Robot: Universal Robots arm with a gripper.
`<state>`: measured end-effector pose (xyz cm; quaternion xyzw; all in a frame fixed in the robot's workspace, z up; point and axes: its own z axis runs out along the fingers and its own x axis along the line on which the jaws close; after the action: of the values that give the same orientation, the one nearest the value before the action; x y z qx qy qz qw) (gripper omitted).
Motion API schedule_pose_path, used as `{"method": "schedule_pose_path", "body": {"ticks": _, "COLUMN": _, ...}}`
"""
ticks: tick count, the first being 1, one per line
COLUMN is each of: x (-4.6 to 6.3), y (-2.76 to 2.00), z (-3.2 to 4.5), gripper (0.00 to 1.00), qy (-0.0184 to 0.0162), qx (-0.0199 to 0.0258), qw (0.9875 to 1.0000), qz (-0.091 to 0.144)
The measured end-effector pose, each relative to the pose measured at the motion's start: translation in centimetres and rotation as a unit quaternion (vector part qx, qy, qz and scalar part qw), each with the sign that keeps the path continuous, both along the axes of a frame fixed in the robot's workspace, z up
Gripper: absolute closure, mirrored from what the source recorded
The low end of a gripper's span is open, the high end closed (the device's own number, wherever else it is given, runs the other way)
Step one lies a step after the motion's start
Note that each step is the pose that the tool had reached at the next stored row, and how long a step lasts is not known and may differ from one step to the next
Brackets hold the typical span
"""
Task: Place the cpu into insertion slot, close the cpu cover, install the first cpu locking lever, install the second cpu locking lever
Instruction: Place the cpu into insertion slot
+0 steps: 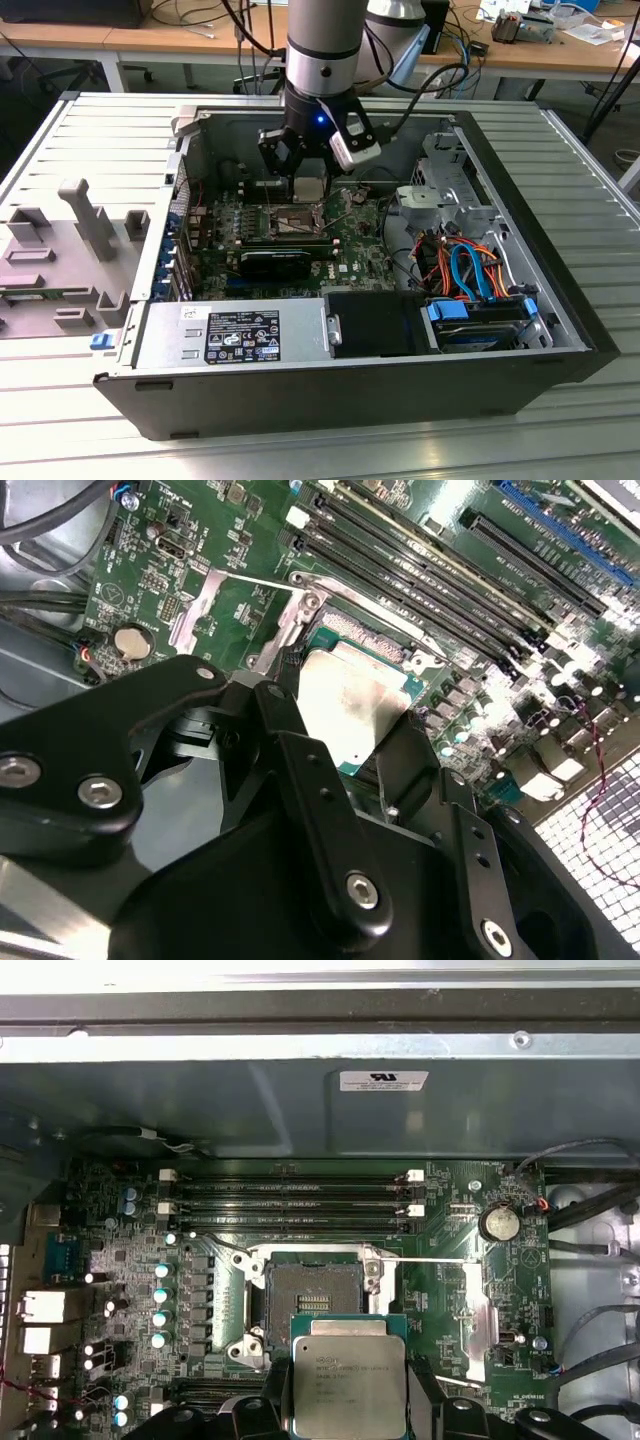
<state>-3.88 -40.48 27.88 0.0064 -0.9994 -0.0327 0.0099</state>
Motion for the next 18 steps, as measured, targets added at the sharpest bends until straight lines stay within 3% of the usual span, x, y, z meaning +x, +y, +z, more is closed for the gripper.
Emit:
{"method": "schedule_pose_path", "body": {"ticks": 1, "x": 0.0, "y": 0.08, "z": 0.0, "gripper": 0.45, "qy": 0.0, "qx": -0.0096, "qw": 1.0, "qz": 0.002}}
{"method": "schedule_pose_path", "body": {"ticks": 2, "x": 0.0, "y": 0.18, "z": -0.02, "gripper": 0.45, "qy": 0.0, "qx": -0.0238, "qw": 0.9997, "qz": 0.004}}
{"method": "schedule_pose_path", "body": {"ticks": 3, "x": 0.0, "y": 0.25, "z": -0.04, "gripper": 0.45, "qy": 0.0, "qx": -0.0317, "qw": 0.9995, "qz": 0.005}}
{"method": "schedule_pose_path", "body": {"ticks": 4, "x": 0.0, "y": 0.3, "z": -0.05, "gripper": 0.45, "qy": 0.0, "qx": -0.0366, "qw": 0.9993, "qz": 0.006}}
{"method": "schedule_pose_path", "body": {"ticks": 5, "x": 0.0, "y": 0.38, "z": -0.09, "gripper": 0.45, "qy": 0.0, "qx": -0.0385, "qw": 0.9992, "qz": 0.007}}
{"method": "schedule_pose_path", "body": {"ticks": 12, "x": 0.0, "y": 1.17, "z": -0.58, "gripper": 0.45, "qy": -0.0001, "qx": -0.0387, "qw": 0.9992, "qz": 0.01}}
{"method": "schedule_pose_path", "body": {"ticks": 18, "x": -0.2, "y": 1.58, "z": -1.05, "gripper": 0.45, "qy": -0.0001, "qx": -0.0387, "qw": 0.9992, "qz": 0.011}}
